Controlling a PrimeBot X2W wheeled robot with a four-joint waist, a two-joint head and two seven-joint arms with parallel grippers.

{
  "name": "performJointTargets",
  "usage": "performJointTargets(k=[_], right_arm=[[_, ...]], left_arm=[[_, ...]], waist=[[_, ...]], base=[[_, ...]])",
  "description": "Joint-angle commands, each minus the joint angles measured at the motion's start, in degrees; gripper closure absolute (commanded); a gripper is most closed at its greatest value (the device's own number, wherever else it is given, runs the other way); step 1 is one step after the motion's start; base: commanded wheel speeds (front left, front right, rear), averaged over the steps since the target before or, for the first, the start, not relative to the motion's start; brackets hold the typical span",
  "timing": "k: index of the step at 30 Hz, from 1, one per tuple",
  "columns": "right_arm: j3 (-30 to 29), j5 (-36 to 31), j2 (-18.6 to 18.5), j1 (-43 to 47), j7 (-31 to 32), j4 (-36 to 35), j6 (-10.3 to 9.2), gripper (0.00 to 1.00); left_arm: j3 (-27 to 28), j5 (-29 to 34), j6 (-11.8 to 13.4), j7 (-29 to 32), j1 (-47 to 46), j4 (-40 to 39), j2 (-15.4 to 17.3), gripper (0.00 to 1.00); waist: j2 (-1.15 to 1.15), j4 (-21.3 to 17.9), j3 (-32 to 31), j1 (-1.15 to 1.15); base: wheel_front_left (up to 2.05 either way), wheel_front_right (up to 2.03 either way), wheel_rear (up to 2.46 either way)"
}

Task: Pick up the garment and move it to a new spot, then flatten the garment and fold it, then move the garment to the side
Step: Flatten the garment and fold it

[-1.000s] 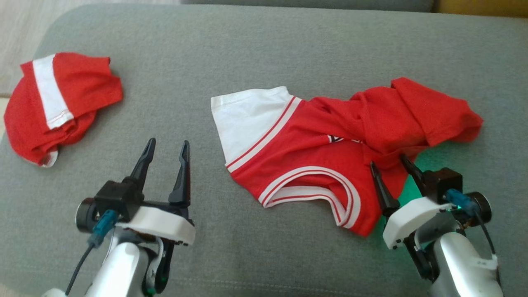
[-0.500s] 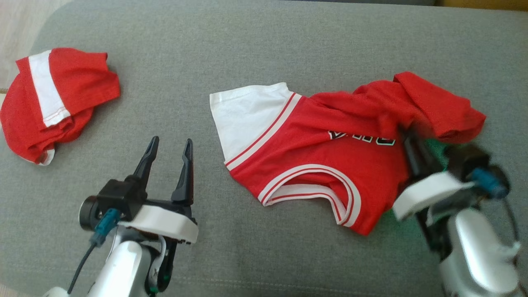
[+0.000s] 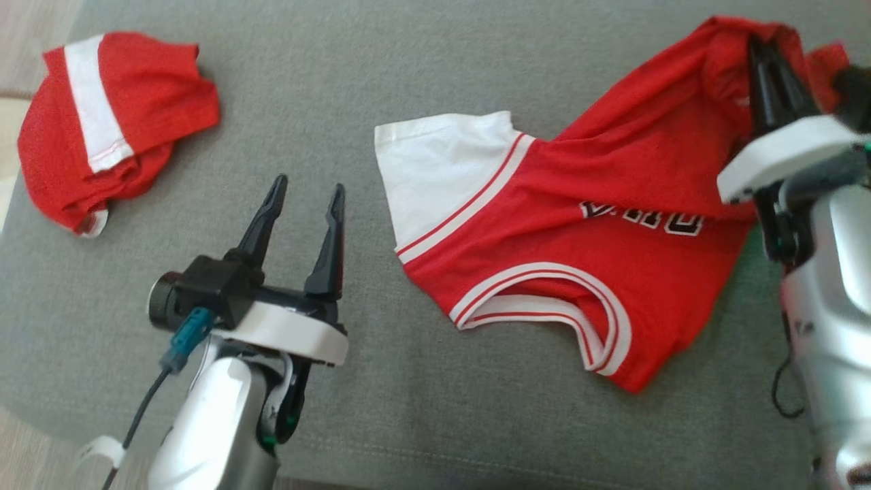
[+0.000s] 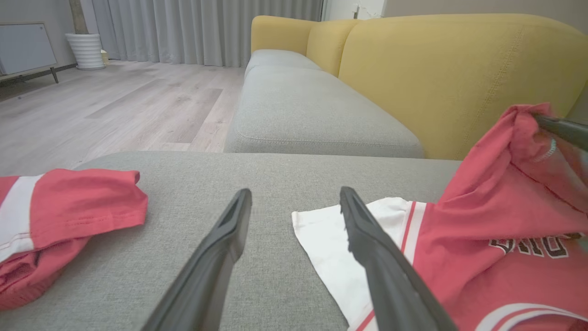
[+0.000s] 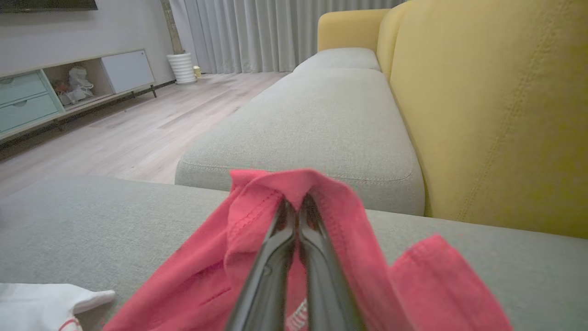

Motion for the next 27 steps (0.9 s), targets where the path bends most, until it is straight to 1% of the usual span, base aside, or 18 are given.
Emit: performJointTargets(k=[1,2,3,4,5,6,10,13,15,19,27], right_arm=[[1.91,0.60,-0.66,-3.92,-2.16,2.33,0.42,1.00],[2.26,0.88,-0.95,-5.07,-2.87,4.57,0.42,1.00],[2.26,0.88,-0.95,-5.07,-2.87,4.57,0.42,1.00],[2.40,1.09,-1.24,-6.17,-3.26,6.94,0.42,0.86],[2.55,1.47,-1.28,-7.25,-4.14,8.87,0.42,0.25],[2.78,1.62,-1.32,-8.17,-4.92,10.66,0.42,0.00],[3.26,1.85,-0.92,-10.03,-9.16,15.15,0.42,0.00],[3.66,1.91,-0.33,-8.96,-11.62,15.57,0.42,0.00],[3.74,1.89,-0.33,-7.24,-12.65,14.27,0.42,0.00],[2.95,1.70,0.18,-1.10,-13.46,8.46,0.42,0.00],[-1.27,-0.74,3.42,16.26,-12.79,-9.37,0.42,0.00]], left_arm=[[1.82,0.64,-0.28,-0.68,-2.63,-1.54,-0.13,0.00],[1.85,0.77,-0.39,-0.68,-2.74,-1.52,-0.31,0.00],[1.85,0.77,-0.39,-0.68,-2.74,-1.52,-0.31,0.00],[1.88,0.89,-0.52,-0.68,-2.83,-1.49,-0.47,0.00],[1.92,1.01,-0.64,-0.68,-2.93,-1.44,-0.62,0.00],[1.98,1.12,-0.78,-0.68,-3.00,-1.38,-0.74,0.00],[2.35,1.64,-0.96,-0.69,-2.93,-1.19,-1.14,0.00],[3.03,1.87,-1.02,-0.69,-2.44,-0.91,-1.25,0.00],[3.53,2.05,-1.06,-0.69,-1.88,-0.84,-1.26,0.00],[4.64,2.38,-0.87,-0.69,-0.37,-1.00,-1.11,0.00],[6.43,2.92,-0.44,-0.69,2.77,-1.47,-0.22,0.00]], waist=[[0.00,1.15,1.29,0.00],[0.00,1.25,1.47,0.00],[0.00,1.25,1.47,0.00],[0.00,1.33,1.70,0.00],[0.00,1.37,1.86,0.00],[0.00,1.36,1.96,0.00],[0.00,0.81,1.78,0.00],[0.00,-0.03,0.78,0.00],[0.00,-0.63,0.03,0.00],[0.00,-2.09,-1.68,0.00],[0.00,-4.75,-4.67,0.00]], base=[[0.00,0.00,0.00],[0.00,0.00,0.00],[0.00,0.00,0.00],[0.00,0.00,0.00],[0.00,0.00,0.00],[0.00,0.00,0.00],[0.00,0.00,0.00],[0.00,0.00,0.00],[0.00,0.00,0.00],[0.00,0.00,0.00],[0.00,0.00,0.00]])
